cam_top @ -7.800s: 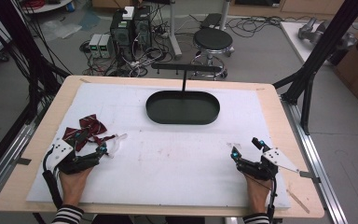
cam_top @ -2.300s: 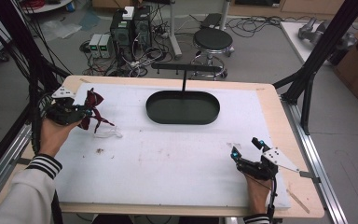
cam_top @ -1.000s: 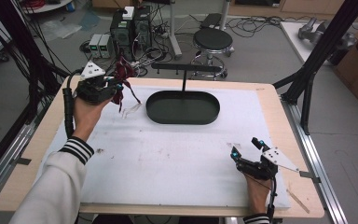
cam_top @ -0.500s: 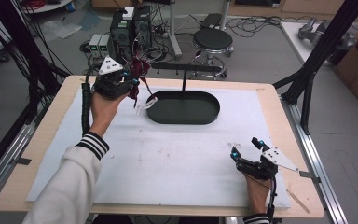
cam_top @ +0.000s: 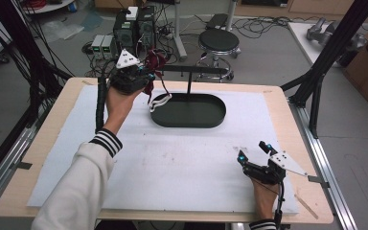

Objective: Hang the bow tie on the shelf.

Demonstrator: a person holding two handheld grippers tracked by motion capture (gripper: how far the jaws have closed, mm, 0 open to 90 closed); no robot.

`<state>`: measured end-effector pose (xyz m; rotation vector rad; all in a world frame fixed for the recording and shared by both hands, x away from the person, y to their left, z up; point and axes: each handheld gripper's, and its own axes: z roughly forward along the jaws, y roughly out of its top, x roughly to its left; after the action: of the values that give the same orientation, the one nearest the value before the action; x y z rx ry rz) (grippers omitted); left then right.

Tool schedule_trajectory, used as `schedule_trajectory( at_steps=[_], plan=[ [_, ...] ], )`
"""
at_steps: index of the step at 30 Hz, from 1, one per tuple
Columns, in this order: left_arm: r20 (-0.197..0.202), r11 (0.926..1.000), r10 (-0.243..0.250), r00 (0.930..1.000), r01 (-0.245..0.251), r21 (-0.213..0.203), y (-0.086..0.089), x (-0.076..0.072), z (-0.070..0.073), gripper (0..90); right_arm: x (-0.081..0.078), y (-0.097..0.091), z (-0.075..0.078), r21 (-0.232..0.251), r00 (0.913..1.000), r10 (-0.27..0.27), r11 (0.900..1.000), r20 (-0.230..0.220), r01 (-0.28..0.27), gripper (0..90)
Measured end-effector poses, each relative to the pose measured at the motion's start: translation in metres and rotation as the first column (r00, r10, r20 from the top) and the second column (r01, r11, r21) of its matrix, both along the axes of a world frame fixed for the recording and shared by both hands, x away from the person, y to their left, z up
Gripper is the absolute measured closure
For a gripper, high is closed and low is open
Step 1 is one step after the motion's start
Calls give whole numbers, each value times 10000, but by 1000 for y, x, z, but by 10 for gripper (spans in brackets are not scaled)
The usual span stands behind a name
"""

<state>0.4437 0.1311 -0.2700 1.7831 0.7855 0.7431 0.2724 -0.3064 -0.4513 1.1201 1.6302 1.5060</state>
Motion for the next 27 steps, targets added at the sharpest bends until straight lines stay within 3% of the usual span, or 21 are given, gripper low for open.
schedule_trajectory(
  at_steps=[6, 11, 14, 20, 27],
  plan=[
    [31, 9997, 172, 9998, -173, 161, -5, 12, 0, 751, 0, 0, 0, 33, 10000, -3, 10000, -15, 3, 92],
    [-60, 9989, 453, 9990, -454, -147, -7, 27, -2, 751, 0, 0, 0, 99, 10000, -83, 9999, 47, 83, 92],
    [-28, 9983, 574, 9983, -575, -49, -10, 34, -3, 752, 0, 0, 0, 102, 9999, -134, 9999, 55, 134, 92],
    [67, 9974, 692, 9976, -691, -203, -14, 41, -5, 752, 0, 0, 0, 105, 9998, -186, 9998, 25, 185, 92],
    [22, 9952, 981, 9952, -981, -34, -12, 48, -12, 752, -1, 1, 0, 90, 9998, -205, 9997, -39, 206, 92]
  ],
)
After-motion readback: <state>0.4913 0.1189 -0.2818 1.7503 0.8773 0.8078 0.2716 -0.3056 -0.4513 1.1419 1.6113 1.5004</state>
